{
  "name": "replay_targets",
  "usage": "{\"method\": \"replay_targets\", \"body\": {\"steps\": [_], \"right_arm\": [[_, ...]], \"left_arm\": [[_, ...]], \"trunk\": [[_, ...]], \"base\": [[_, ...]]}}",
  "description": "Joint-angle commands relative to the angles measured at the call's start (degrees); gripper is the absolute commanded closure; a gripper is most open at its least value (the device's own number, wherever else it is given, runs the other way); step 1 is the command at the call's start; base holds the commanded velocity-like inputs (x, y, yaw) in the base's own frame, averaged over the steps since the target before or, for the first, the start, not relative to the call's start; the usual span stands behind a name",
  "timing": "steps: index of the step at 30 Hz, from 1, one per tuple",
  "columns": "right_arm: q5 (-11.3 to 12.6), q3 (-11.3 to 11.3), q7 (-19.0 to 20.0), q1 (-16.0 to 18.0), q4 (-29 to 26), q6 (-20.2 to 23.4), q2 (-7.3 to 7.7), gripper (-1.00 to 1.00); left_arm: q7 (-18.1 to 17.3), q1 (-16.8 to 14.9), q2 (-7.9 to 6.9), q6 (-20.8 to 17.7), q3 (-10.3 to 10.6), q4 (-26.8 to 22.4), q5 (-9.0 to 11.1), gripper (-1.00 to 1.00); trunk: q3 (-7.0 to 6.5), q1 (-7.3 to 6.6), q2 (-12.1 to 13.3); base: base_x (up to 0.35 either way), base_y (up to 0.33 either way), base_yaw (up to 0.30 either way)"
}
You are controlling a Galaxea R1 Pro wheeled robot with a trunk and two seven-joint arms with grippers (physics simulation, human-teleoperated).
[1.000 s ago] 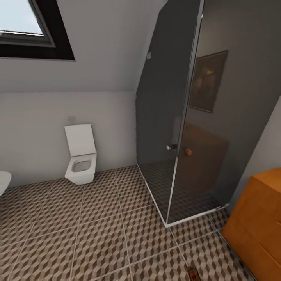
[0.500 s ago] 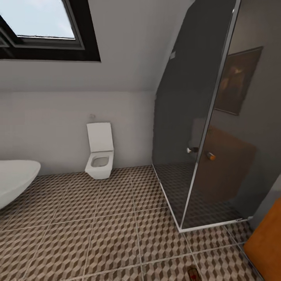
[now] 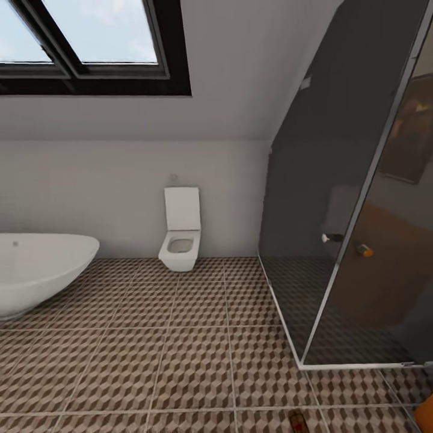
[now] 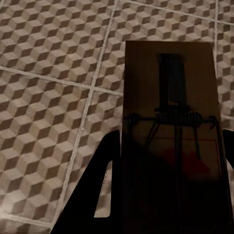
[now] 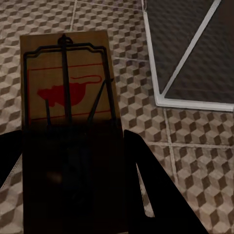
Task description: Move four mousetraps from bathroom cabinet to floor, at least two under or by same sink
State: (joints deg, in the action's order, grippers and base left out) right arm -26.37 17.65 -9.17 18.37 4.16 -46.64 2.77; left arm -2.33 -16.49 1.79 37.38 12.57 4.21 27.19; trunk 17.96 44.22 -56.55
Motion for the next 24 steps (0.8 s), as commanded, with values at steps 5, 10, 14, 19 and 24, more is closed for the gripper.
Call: {"method": "replay_targets", "body": {"steps": [5, 10, 14, 19, 24], "right_arm": [[-0.4, 0.2, -0.2, 0.1, 0.2, -0.3, 0.04, 1.0], [-0.4, 0.2, -0.2, 0.1, 0.2, -0.3, 0.04, 1.0], [-0.4, 0.2, -0.2, 0.1, 0.2, -0.3, 0.04, 1.0], [-0.4, 0.2, -0.2, 0.1, 0.2, -0.3, 0.04, 1.0], [-0.4, 0.2, -0.3, 0.1, 0.2, -0.3, 0.04, 1.0]], "left_arm": [[0.1, -0.1, -0.1, 0.3, 0.4, 0.2, 0.5, 1.0], [0.3, -0.1, -0.71, 0.3, 0.5, 0.1, 0.6, 1.0], [0.3, -0.2, -0.79, 0.3, 0.7, -2.3, 0.4, 1.0], [0.2, -0.2, -0.83, 0.3, 0.4, -3.2, 0.5, 1.0], [0.2, -0.2, -0.23, 0.3, 0.5, -0.8, 0.5, 1.0]], "trunk": [[0.07, 0.01, -0.1], [0.07, 0.01, -0.1], [0.07, 0.01, -0.1], [0.07, 0.01, -0.1], [0.07, 0.01, -0.1]], "base": [[0.0, 0.0, 0.3], [0.0, 0.0, 0.3], [0.0, 0.0, 0.3], [0.0, 0.0, 0.3], [0.0, 0.0, 0.3]]}}
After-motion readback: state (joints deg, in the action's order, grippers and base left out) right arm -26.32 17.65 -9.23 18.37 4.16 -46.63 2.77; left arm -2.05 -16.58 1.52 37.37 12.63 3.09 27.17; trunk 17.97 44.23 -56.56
